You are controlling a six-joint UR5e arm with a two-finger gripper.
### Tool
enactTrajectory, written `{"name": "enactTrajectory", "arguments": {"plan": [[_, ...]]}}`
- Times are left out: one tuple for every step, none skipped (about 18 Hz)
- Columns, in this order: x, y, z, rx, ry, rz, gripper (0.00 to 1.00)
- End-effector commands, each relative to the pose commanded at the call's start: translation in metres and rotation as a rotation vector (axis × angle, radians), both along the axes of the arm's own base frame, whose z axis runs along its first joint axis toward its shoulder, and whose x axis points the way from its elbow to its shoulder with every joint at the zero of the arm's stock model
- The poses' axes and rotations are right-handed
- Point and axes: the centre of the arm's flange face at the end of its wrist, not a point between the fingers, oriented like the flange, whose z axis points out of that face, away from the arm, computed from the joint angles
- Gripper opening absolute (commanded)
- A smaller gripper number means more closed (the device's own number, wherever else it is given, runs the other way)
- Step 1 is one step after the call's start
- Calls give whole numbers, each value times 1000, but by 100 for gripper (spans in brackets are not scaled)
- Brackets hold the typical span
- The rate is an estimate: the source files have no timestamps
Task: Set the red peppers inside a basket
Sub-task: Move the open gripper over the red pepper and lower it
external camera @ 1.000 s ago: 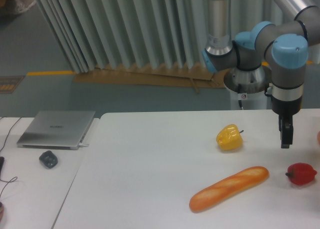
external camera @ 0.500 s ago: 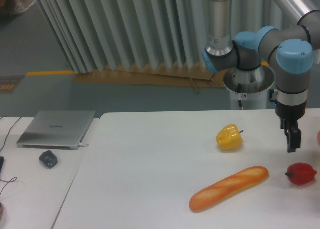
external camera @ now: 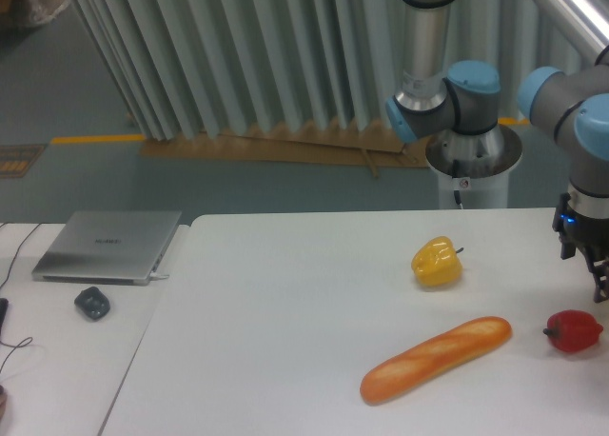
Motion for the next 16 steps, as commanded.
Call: {"name": "enactTrajectory", "arguments": {"plan": [[-4,-1,5,-10,39,-12,100],[-4,1,10,-17,73,-32,100],[-4,2,6,-18,74,-35,100],[-2,3,5,-16,71,-34,100],[1,8,4,-18,74,-51,100],[6,12,1,-20,70,-60,100],[11,15,-1,-19,69,-53,100],[14,16,-2,-3,65,-35,100],[15,16,1,24,58,-3,100],[18,19,-3,54,32,30,100],[20,20,-12,53,15,34,100],[21,19,-14,47,10,36,100],[23,18,-21,39,-3,33,100],[24,17,-26,33,-10,32,100],[26,16,-32,26,-20,32,100],[26,16,-35,20,-25,20,100]]}}
